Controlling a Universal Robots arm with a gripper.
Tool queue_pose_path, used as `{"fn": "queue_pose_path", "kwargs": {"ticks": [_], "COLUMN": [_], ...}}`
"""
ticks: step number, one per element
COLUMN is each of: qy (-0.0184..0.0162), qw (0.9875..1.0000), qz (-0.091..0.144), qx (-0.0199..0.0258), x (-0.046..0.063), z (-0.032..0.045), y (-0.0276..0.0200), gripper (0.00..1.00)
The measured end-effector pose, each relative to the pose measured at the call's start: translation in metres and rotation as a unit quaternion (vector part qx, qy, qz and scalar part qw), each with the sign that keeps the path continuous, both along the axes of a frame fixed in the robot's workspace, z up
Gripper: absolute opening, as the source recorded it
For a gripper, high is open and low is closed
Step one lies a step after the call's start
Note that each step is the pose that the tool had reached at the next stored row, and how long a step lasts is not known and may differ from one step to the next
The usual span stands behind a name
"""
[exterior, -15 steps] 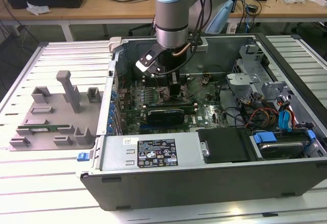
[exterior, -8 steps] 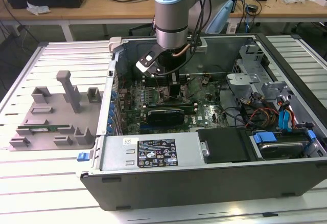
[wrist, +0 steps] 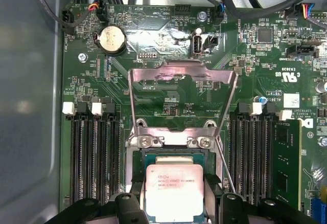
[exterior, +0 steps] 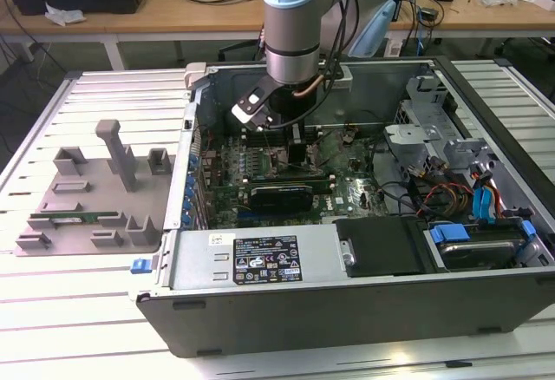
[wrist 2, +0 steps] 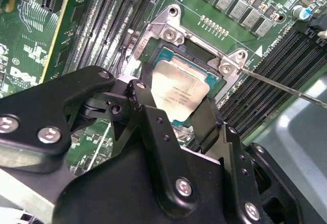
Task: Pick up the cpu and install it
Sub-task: 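Place the cpu into insertion slot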
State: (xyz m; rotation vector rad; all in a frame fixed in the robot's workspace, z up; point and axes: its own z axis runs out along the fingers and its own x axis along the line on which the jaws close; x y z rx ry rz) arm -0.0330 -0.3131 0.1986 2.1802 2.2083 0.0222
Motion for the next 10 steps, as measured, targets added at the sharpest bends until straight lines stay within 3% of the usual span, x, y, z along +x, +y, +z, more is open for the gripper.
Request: {"fn": "queue_pose_path", "kwargs": {"ticks": [10], "qy": [0.0001], "qw": [1.0000], "qz": [-0.003], "qx": [0.0001], "x": [0.0006], "z": [-0.0013], "y": [0.0000], "gripper": [0.54]}}
